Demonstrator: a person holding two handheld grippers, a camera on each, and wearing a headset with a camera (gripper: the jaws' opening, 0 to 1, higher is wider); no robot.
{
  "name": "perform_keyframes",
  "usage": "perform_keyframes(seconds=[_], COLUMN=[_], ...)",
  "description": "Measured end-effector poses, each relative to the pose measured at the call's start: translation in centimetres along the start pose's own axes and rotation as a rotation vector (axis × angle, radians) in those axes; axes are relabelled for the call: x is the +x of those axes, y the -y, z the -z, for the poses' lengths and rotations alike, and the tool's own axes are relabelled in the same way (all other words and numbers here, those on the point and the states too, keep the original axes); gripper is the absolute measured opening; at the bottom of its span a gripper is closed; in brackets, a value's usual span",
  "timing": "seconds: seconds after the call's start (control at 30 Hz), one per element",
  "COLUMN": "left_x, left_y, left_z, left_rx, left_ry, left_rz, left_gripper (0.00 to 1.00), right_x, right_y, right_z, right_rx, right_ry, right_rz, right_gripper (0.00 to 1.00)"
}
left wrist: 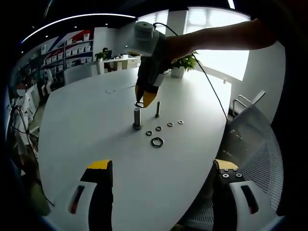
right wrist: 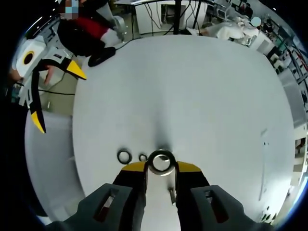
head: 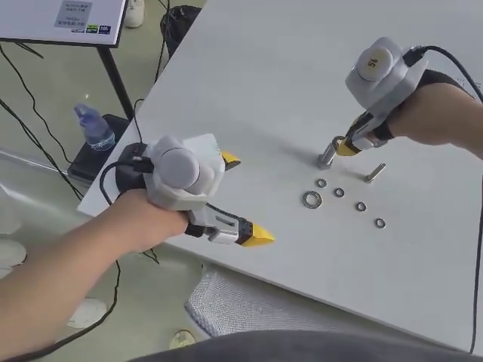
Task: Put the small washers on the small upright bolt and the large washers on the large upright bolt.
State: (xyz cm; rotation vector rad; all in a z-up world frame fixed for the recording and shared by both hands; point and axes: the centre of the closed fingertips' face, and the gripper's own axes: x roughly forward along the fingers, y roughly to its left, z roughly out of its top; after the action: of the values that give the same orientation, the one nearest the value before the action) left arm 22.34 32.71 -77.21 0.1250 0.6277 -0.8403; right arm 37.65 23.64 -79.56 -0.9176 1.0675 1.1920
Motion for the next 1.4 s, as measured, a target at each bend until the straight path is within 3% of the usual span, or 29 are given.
perform_keyframes(seconds=[0.37, 0.87, 1.17, 1.4], left_x=[0.1, 0.3, 0.1, 0.1], left_y=[-0.3, -1.0, -1.0, -1.0], left_z=[0.0, 0.2, -1.0, -1.0], left_rx=[-0.003, 0.001, 0.013, 0.018], left_ry=[0.003, -0.009, 0.016, 0.012], left_rz=[-0.01, -0.011, -0.018, -0.022], left_gripper=[0.87, 0.88, 0.87, 0.87], right_x=[1.3, 2.2, 2.8, 3.6], right_y=[0.7, 0.5, 0.2, 0.4], right_z=[0.0, -0.1, 0.1, 0.2], right_rx=[-0.018, -0.013, -0.027, -0.038], right_ry=[-0.021, -0.032, -0.049, -0.056], right_rz=[0.001, -0.009, -0.008, -0.008], right_gripper=[0.22, 0.22, 0.22, 0.22])
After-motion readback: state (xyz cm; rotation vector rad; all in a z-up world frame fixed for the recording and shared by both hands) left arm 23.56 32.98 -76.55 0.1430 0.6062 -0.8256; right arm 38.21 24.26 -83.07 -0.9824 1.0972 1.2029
